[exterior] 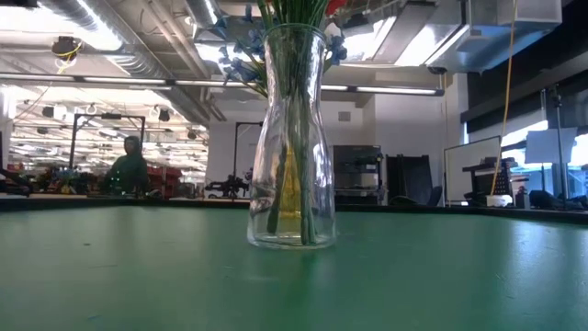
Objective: Sort flowers into vase by color
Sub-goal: Put the white flower into the yellow flower vase
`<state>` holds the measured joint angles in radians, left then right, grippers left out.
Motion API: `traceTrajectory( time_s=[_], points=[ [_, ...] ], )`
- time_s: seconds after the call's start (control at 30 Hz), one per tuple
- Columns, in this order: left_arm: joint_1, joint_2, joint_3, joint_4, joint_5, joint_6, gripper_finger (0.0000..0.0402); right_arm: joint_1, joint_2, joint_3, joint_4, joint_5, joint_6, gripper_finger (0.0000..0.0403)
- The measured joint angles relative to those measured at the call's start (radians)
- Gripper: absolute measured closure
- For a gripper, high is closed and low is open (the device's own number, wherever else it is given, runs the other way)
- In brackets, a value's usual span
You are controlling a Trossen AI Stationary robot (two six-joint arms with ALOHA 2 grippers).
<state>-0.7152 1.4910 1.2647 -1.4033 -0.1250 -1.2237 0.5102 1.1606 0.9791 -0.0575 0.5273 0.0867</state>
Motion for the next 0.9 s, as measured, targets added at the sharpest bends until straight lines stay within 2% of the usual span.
traceTrajectory(
  time_s=[0.17,0.33,0.47,0.77,0.9],
  points=[
    [0.059,-0.082,0.128,-0.004,-0.054,0.013,0.0401,0.0,0.0,0.091,0.001,-0.017,-0.121,0.0049],
    [0.141,-0.114,0.273,-0.005,-0.095,0.122,0.0401,0.0,0.01,0.147,0.007,-0.022,-0.285,0.0049],
    [0.23,-0.111,0.375,0.003,-0.093,0.226,0.0401,0.0,0.069,0.208,0.011,0.022,-0.454,0.0049],
    [0.453,-0.11,0.435,0.02,0.062,0.318,0.0401,-0.025,0.306,0.441,0.003,0.218,-0.828,0.0049],
    [0.516,-0.11,0.435,0.049,0.131,0.334,0.0402,-0.043,0.398,0.527,0.0,0.246,-0.937,0.0049]
  ],
)
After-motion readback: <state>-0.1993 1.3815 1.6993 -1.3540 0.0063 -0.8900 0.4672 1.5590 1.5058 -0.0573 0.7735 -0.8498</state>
